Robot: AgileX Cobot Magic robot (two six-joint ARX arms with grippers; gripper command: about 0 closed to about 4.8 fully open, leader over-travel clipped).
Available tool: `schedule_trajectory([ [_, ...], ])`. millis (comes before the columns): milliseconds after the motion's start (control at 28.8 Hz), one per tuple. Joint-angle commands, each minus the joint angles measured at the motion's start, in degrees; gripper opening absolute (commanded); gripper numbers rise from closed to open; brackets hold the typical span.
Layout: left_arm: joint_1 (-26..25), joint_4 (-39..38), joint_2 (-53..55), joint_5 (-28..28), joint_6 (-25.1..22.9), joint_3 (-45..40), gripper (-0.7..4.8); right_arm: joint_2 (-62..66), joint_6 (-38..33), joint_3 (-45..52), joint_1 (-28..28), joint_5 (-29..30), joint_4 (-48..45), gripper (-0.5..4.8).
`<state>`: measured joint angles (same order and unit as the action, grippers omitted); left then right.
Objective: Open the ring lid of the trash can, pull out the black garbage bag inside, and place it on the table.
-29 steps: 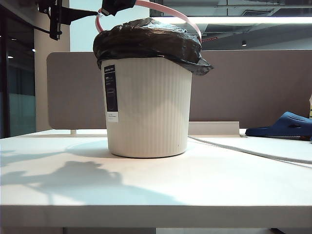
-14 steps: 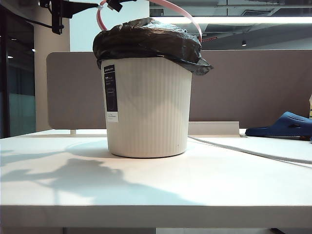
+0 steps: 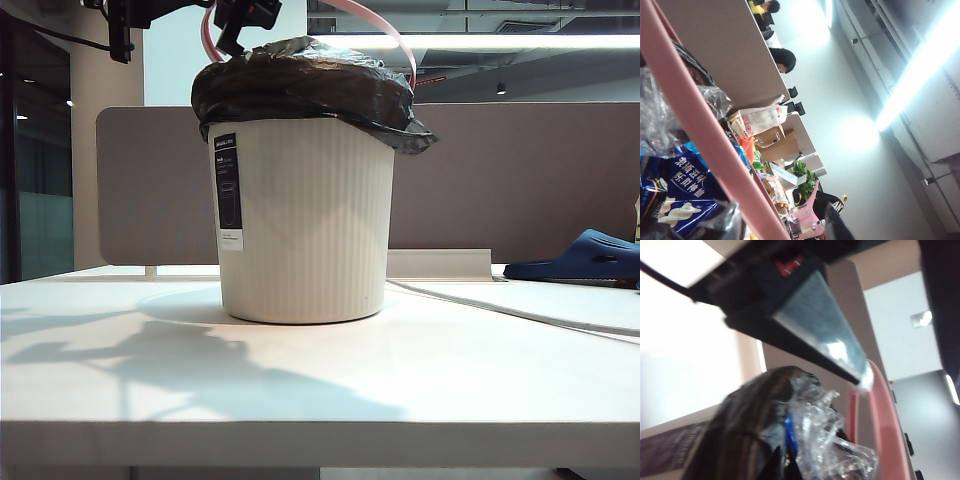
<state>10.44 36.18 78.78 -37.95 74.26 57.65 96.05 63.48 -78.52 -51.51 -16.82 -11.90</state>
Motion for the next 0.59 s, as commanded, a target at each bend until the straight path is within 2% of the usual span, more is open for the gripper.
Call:
schedule_trajectory([
  [35,0.04,0.87,-0.13,-0.81,-0.07,0.26,2.14,0.31,0.02,-0.31,0.61,0.00,-2.93,-0.01],
  [591,0.04,2.43,-0.13,-2.40,0.07,0.26,2.15,0.48,1.73,-0.31,3.56,1.49,-9.40,-0.01],
])
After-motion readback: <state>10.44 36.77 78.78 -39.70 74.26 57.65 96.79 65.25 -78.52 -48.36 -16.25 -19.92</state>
